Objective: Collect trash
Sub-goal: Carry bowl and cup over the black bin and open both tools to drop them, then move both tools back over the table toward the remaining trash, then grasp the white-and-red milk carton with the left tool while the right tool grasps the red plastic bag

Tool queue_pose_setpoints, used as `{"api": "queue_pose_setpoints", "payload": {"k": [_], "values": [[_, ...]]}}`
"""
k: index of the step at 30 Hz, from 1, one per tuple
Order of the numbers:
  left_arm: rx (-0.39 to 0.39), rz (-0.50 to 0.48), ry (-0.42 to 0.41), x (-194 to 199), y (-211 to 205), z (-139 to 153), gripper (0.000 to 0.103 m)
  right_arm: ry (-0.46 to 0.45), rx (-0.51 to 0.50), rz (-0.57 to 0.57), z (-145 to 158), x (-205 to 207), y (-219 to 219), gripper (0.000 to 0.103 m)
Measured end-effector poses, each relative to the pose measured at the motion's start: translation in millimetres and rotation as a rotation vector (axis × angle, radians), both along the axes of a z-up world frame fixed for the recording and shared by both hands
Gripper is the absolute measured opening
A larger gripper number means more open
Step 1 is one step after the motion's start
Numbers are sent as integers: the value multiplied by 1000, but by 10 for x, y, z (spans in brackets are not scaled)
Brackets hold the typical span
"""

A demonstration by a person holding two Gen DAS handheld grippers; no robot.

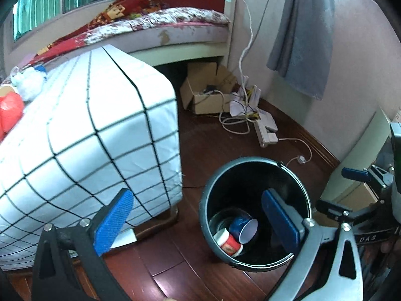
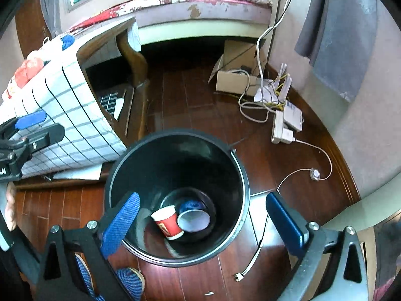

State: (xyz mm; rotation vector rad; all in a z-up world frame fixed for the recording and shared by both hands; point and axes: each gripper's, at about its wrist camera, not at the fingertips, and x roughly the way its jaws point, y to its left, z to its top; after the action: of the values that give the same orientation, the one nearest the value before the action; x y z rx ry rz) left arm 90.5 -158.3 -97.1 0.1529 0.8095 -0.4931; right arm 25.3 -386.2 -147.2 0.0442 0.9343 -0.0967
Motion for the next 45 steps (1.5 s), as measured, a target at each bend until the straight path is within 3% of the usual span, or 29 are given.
{"api": "queue_pose_setpoints", "payload": {"k": [14, 22, 28, 36, 38, 45], "values": [[-31, 146, -78, 97, 587, 337, 103, -144, 0, 24, 637, 192, 577, 102], [-52, 289, -130, 91, 1279, 554, 103, -214, 22, 156, 985, 519, 1283, 102], [-27, 439, -163, 91, 1937, 631, 103, -248, 27, 296, 1158, 820, 2011, 102], [30, 628, -170, 166, 2772, 600, 103, -288, 39, 454, 1199, 1227, 2982, 102], [35, 663, -170, 213, 2940, 588, 103, -261, 47, 489, 1152, 1353, 3233, 102], [4, 723, -147, 450, 3307, 473, 102, -209, 36, 482, 1056, 1730, 3681, 102]]}}
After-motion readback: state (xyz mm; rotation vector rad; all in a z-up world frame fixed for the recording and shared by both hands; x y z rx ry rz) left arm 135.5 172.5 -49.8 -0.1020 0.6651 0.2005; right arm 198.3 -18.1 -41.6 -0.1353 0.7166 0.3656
